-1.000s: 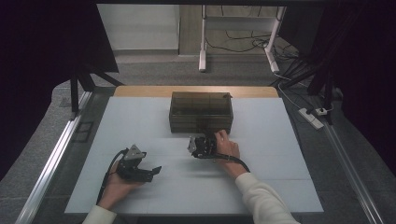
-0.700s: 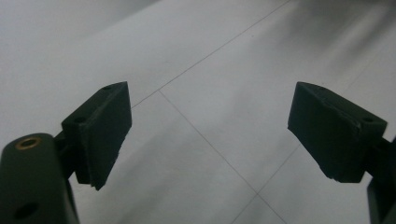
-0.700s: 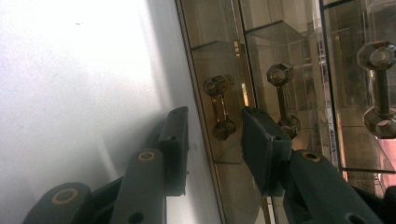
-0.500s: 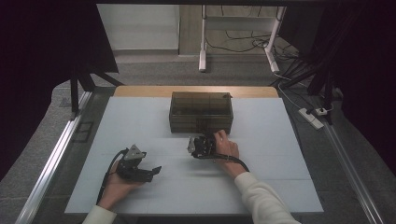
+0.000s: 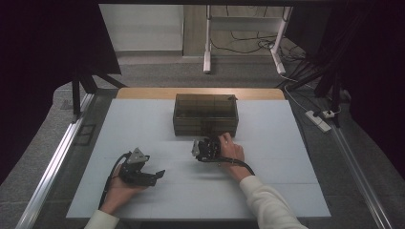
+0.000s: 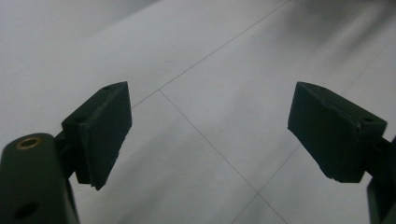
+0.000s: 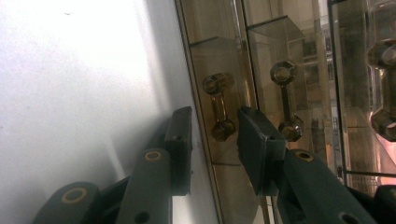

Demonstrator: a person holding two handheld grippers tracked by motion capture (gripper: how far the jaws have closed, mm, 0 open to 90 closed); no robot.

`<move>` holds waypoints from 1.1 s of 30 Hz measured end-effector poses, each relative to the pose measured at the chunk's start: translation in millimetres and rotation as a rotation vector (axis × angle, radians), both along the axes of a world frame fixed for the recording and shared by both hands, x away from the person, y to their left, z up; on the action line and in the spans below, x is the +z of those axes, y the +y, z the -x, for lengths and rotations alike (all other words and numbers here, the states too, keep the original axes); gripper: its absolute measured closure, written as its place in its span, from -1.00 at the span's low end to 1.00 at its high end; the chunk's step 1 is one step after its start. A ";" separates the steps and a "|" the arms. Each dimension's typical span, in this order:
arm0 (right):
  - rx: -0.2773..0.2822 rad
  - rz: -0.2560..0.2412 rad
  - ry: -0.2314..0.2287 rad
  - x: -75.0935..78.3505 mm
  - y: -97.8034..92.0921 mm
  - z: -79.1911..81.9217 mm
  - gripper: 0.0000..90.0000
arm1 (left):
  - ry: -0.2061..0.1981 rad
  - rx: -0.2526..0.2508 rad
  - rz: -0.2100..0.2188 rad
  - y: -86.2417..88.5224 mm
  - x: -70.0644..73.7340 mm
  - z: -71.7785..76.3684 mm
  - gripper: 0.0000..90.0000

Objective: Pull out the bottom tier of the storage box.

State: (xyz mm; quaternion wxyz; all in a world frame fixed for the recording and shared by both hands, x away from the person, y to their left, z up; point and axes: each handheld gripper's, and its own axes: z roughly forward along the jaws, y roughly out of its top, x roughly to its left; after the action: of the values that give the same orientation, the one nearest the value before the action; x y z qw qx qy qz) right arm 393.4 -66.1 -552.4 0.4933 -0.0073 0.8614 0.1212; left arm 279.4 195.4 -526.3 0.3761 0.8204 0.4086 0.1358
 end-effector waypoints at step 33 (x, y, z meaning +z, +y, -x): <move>0.002 0.042 -0.073 -3.6 1.2 1.4 0.73 | 0.003 0.005 -0.006 0.0 -0.3 0.2 -0.67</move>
State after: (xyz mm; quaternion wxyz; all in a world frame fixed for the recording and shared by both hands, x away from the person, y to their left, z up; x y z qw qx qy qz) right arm 392.0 -64.9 -556.0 0.5239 -0.0227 0.8452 0.1032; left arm 279.3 195.4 -526.6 0.3728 0.8206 0.4110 0.1370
